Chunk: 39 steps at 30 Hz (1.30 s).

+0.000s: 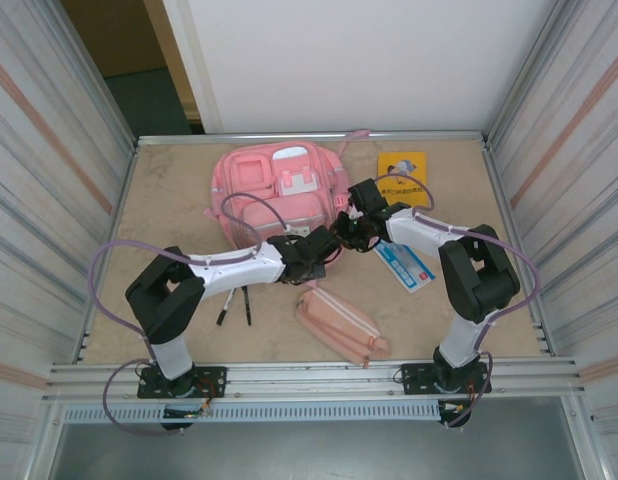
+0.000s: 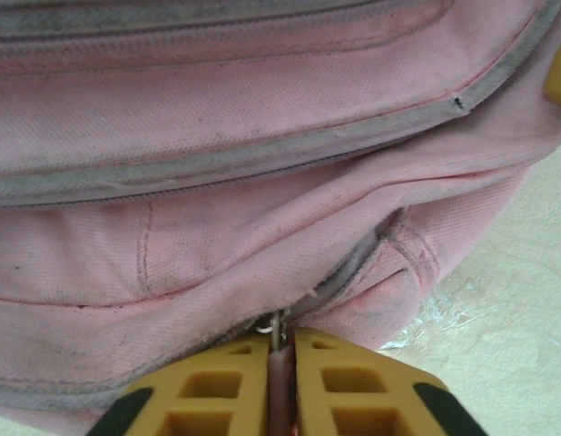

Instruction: Pack the student bag

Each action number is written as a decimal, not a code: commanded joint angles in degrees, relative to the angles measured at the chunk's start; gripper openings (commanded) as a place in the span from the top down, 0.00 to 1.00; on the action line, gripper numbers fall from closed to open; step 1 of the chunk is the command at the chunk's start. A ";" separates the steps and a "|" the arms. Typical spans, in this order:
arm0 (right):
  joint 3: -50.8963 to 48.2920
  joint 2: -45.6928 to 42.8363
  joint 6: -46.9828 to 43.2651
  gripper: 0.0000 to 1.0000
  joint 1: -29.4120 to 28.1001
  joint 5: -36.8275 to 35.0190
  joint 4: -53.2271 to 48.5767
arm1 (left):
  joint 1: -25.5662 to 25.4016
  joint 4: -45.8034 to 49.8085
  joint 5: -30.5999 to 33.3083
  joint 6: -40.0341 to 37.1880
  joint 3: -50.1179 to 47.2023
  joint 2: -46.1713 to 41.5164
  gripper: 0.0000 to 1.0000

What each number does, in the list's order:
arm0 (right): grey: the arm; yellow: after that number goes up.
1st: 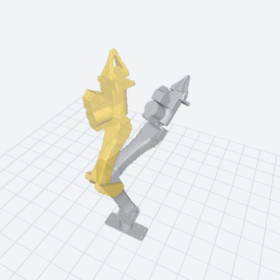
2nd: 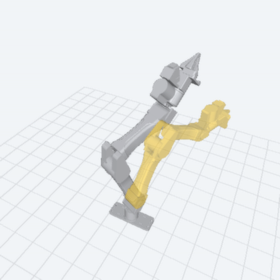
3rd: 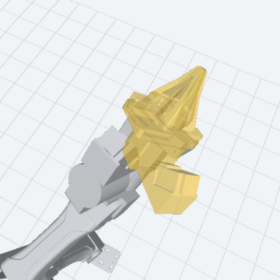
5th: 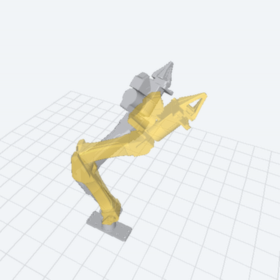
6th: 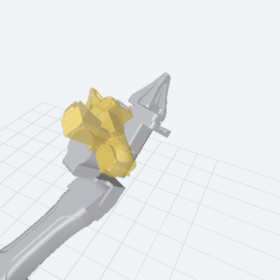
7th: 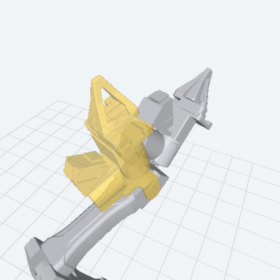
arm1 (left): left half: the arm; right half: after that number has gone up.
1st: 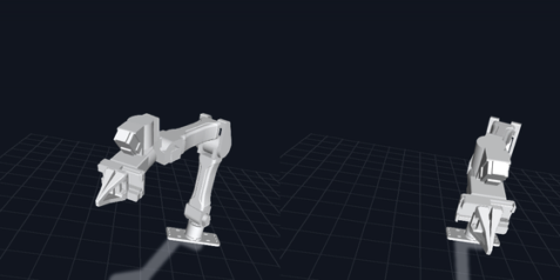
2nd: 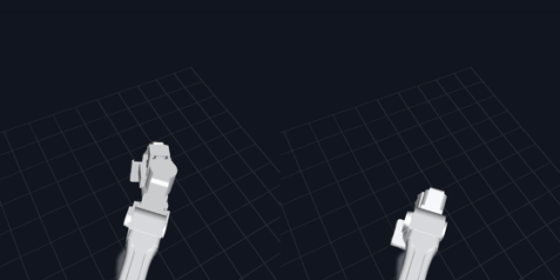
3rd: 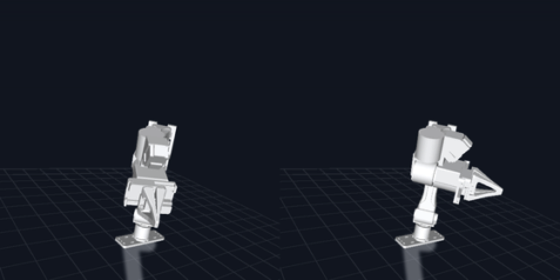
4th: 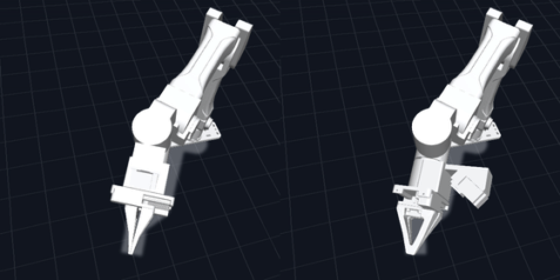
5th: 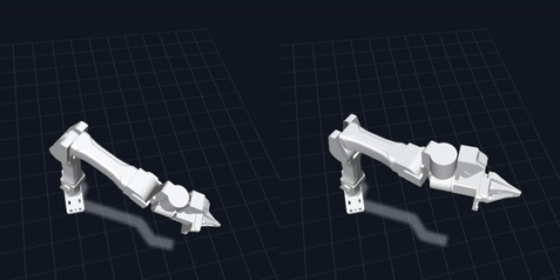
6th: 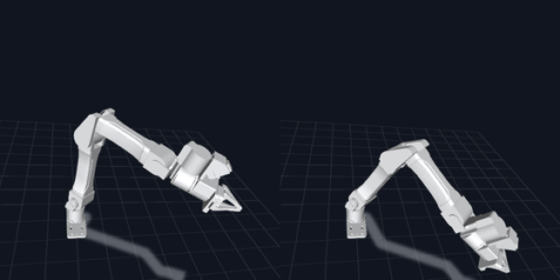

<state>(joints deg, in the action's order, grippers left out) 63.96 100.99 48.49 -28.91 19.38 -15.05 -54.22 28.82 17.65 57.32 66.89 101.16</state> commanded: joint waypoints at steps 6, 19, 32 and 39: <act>-0.15 -4.87 -2.53 0.76 1.16 0.95 -1.67 | 0.08 0.94 0.35 -2.93 -1.47 -4.32 1.00; 2.79 -2.85 1.46 0.40 0.28 -1.52 -4.96 | -0.15 -8.89 -3.37 -13.70 -5.89 -13.79 1.00; 4.79 0.44 6.94 0.50 -1.19 0.34 -3.36 | -2.39 -16.35 0.23 -19.87 -9.33 -16.19 1.00; 4.34 0.27 13.78 1.00 -0.47 0.23 2.55 | -2.39 -20.46 -0.59 -23.55 -9.29 -16.49 1.00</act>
<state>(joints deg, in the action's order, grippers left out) 66.96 101.10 58.92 -29.17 18.02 -16.84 -55.94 13.15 16.56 36.93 55.81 87.53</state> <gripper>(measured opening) 0.040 0.064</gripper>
